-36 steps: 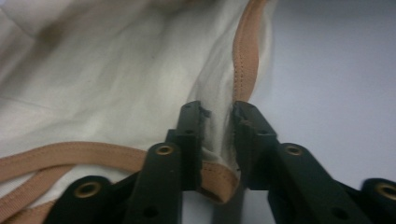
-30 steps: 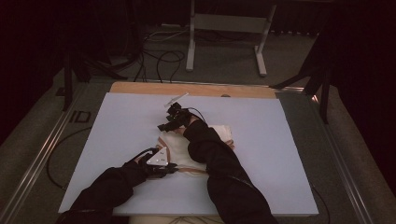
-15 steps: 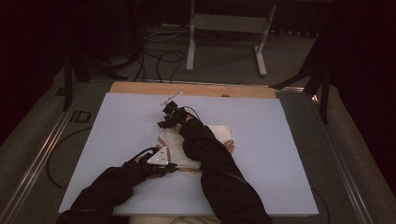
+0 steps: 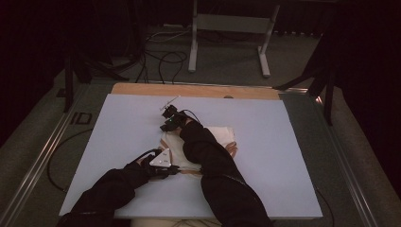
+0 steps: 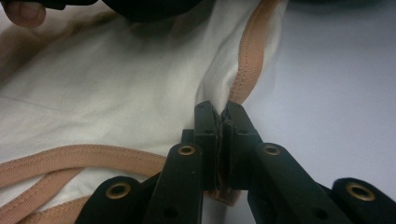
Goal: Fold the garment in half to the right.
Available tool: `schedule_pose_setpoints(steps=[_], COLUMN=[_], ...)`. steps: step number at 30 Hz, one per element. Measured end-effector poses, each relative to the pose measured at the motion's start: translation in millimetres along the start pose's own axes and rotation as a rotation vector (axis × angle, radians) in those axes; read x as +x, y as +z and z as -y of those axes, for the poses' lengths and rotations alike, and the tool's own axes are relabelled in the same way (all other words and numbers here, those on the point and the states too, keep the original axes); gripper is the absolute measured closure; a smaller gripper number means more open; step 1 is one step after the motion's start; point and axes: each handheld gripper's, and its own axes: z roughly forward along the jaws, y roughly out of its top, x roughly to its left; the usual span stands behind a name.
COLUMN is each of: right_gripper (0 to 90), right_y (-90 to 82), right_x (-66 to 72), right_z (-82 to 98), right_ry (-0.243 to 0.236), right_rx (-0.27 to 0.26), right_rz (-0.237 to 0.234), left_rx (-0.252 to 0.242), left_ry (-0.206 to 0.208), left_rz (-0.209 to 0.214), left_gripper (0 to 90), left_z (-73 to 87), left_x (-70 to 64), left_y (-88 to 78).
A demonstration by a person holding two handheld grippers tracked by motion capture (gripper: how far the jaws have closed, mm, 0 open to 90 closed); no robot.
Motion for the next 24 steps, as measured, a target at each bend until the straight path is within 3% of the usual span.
schedule_pose_setpoints(steps=[6,10,16,24], right_gripper=[81.6,87.2,87.8,88.0], right_y=[-0.6,-1.9,-9.7,-22.4], right_x=[4.0,5.1,4.5,3.9], right_z=[-2.4,-2.9,-2.3,-2.4], right_ry=[-0.026,-0.045,-0.053,-0.064], right_rx=[0.026,0.04,0.017,-0.017], right_rz=[0.016,0.016,0.008,-0.008], left_rx=[0.003,0.003,-0.016,-0.009], left_ry=[-0.001,0.001,-0.007,0.015], left_rz=[0.0,-0.002,-0.011,-0.014], left_gripper=[86.8,86.9,87.2,87.2], left_z=[-0.3,-1.0,-2.6,-9.1], left_x=[0.2,-0.1,-0.1,-0.7], left_y=[-0.1,0.1,-2.1,-6.8])
